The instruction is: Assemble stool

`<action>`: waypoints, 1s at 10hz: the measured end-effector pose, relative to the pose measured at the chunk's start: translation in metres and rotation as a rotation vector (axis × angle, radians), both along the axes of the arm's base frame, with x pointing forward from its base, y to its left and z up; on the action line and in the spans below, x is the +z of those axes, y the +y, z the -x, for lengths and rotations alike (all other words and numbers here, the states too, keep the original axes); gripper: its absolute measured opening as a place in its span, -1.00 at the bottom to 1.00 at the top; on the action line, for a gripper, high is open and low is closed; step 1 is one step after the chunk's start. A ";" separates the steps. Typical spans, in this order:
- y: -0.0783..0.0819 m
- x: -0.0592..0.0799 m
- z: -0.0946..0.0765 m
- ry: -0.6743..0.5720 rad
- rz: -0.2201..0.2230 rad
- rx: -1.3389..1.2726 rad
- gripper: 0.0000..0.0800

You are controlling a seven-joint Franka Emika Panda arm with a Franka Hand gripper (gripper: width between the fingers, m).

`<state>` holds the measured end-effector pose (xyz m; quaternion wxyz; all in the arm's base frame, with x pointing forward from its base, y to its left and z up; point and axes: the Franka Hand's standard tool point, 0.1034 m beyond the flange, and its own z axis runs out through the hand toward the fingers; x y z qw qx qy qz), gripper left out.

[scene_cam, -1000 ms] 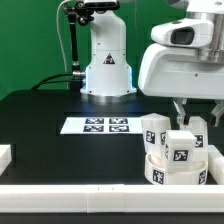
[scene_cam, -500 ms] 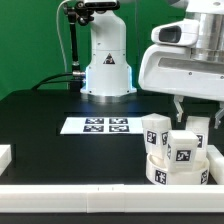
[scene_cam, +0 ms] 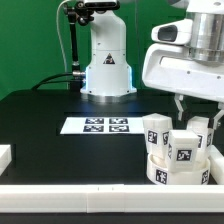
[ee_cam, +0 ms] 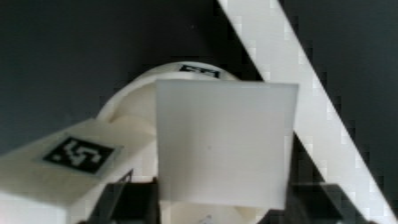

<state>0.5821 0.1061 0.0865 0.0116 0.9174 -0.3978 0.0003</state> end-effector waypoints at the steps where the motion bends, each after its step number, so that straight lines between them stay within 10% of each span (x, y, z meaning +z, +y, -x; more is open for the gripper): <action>1: -0.002 0.000 -0.001 -0.011 -0.021 -0.123 -0.17; 10: 0.012 0.002 -0.008 -0.029 -0.153 -0.875 -0.17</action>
Offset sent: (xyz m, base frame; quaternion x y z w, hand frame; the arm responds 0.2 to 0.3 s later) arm -0.0089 0.0016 -0.0033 0.0132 -0.0259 0.2687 0.9628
